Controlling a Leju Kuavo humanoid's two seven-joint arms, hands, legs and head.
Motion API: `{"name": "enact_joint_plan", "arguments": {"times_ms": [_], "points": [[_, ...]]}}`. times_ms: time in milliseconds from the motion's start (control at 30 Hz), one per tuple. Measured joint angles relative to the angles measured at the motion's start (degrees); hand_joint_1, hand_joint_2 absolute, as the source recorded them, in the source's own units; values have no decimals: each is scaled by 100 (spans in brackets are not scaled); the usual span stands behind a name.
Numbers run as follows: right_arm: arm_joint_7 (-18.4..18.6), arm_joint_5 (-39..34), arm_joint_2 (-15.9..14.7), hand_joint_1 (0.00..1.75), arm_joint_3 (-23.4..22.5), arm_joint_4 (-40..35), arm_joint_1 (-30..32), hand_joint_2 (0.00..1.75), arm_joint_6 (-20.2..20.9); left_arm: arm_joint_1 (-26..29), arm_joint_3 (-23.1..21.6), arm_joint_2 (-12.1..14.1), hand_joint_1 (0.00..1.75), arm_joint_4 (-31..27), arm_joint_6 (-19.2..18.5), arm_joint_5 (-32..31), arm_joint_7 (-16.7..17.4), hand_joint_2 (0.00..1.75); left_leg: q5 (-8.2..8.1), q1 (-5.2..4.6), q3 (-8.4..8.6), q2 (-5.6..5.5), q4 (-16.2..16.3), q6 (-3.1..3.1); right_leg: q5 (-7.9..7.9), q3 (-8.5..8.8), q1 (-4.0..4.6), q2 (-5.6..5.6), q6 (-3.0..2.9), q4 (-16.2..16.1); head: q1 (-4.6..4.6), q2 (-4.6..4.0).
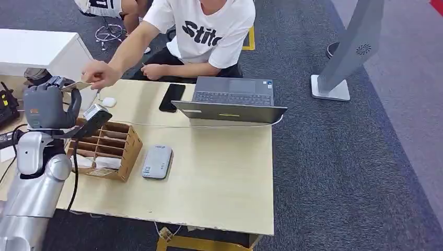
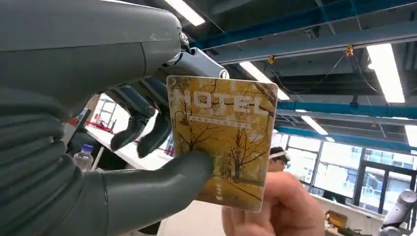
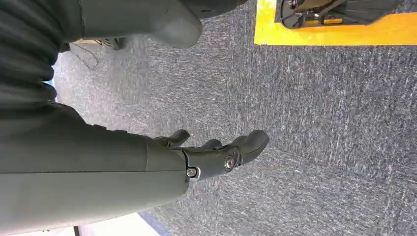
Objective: Pass the card to the sensor for recognition and then transmit it.
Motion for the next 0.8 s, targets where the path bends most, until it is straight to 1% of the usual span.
{"name": "enact_joint_plan", "arguments": {"times_ms": [200,400,600,700,800], "points": [[-2,-2,0,0,0,0,-2,175,4,1,-44,-2,175,0,-68,37,-52,175,1,1,1,0,0,-1,1,0,0,0,-1,1,2,0],[-11,-2,0,0,9,0,-7,175,20,35,-245,-33,175,-11,-322,79,-118,175,0,0,0,-1,0,0,0,0,0,0,-1,1,2,0],[-18,-6,0,0,42,0,-21,175,66,146,-667,-171,175,-35,-805,22,-129,175,0,-1,1,-1,1,0,1,1,-1,-1,-1,0,2,0],[-41,-37,0,0,42,0,-22,175,70,184,-957,-247,175,-33,-1208,-11,-33,175,0,-1,0,-2,2,0,1,1,-1,-2,0,0,2,0],[-61,-61,0,0,42,0,-22,175,70,184,-1250,-293,175,-22,-1509,-15,43,175,0,-1,0,-2,2,0,1,1,-1,-2,-1,0,0,0]]}}
